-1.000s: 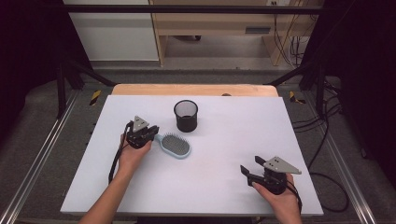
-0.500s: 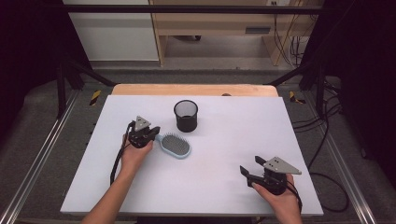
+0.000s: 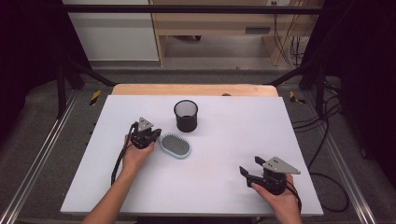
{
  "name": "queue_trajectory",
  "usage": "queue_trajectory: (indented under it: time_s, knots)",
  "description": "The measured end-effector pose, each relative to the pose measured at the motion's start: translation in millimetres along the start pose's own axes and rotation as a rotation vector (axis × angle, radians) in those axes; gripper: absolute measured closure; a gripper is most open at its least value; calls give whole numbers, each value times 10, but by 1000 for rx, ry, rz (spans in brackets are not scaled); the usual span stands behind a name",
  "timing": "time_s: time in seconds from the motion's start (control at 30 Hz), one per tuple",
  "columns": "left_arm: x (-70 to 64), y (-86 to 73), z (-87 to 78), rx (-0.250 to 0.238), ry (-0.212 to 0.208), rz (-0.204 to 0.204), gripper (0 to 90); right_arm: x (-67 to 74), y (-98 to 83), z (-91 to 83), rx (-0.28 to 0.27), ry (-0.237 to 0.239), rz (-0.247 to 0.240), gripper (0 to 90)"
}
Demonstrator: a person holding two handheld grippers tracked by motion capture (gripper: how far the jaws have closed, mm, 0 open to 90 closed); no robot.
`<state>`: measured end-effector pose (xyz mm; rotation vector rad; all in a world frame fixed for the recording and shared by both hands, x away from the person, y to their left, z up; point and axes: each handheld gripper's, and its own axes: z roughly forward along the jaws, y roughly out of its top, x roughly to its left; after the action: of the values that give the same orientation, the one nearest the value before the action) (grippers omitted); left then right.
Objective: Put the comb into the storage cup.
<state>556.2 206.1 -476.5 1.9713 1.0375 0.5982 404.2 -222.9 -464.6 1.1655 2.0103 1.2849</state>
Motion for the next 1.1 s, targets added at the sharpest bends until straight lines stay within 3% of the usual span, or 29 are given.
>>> queue_trajectory:
  time_s: [0.37,0.8,0.93,1.1]
  knots:
    - [6,1,16,3,-1,3,898,-1,-2,4,2,0,0,277]
    - [60,45,83,40,5,47,899,7,-16,10,18,7,6,275]
    - [79,81,93,68,-13,58,900,7,-20,16,23,10,0,272]
    - [119,92,34,88,-45,40,900,1,-27,19,30,13,2,267]
